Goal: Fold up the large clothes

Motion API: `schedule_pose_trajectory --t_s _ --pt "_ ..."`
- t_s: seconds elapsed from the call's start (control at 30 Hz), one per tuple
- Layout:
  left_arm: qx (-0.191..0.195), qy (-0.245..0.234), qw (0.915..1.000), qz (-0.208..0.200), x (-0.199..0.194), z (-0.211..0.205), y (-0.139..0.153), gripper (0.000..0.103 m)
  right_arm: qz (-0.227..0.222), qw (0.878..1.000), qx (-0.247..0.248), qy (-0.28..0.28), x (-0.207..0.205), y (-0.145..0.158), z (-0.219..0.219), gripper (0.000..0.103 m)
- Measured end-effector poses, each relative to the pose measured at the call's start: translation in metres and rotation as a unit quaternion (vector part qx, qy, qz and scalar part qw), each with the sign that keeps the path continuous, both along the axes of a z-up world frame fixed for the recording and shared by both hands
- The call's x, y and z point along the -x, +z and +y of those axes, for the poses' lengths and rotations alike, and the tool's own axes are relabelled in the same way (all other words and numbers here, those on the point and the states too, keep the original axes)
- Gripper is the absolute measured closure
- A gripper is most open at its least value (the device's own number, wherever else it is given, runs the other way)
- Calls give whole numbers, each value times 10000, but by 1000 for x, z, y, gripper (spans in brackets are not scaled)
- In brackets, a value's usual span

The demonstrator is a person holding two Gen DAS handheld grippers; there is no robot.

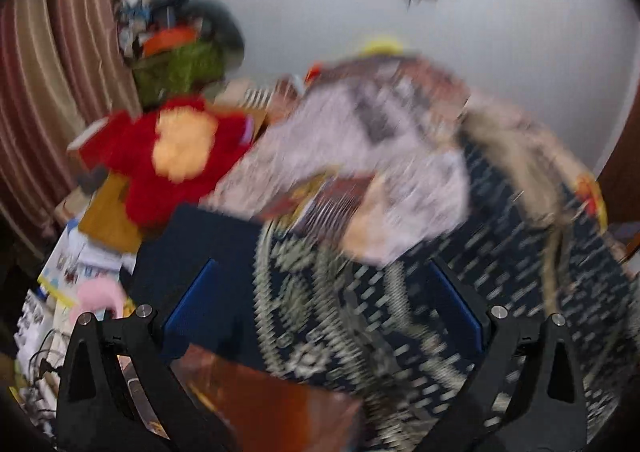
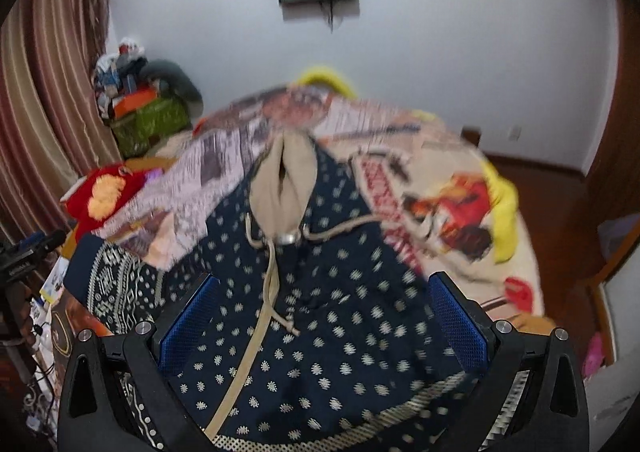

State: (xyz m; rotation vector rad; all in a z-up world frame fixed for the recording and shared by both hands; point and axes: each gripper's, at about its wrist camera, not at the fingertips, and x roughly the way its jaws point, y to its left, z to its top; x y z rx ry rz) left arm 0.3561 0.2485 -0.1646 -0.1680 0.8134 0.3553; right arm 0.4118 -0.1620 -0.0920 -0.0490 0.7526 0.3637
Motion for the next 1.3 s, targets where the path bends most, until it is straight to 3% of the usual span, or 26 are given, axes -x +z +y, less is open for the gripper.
schedule_pose_trajectory --t_s 0.13,0.3,0.43,0.5,0.73,0.87,0.97,1.07,1.13,1.23,1.3 --pt "404 350 9982 288 12 32 -34 1 604 9981 -11 119 -24 -34 18 0" --pt "904 975 9908 257 47 61 -50 1 1440 9884 -153 465 -43 -73 51 0" --pt "1377 1135 9837 219 64 82 -59 10 1783 9801 104 864 -42 -93 88 0" --pt "1740 1176 9775 191 67 94 -65 17 1848 9768 243 1051 -40 -98 106 0" --pt "2657 1233 9559 -228 61 126 -74 18 2249 9515 709 1975 -24 -113 178 0" --pt "3178 1476 9355 -460 55 154 -81 19 2186 9411 1155 2306 -13 -125 210 0" --pt "3362 1681 9253 -510 51 170 -85 32 2157 9364 1286 2453 -8 -135 228 0" --pt "3186 1861 9287 -373 45 180 -85 53 2304 9312 1310 2502 -8 -149 241 0" --pt "3032 1923 9329 -288 42 186 -84 73 2470 9277 1314 2470 -10 -160 249 0" --pt "2440 1929 9503 -121 33 185 -75 97 2526 9287 1413 2316 -12 -173 260 0" --pt "1851 1779 9664 -155 28 171 -59 100 2398 9292 1550 2347 -9 -175 267 0"
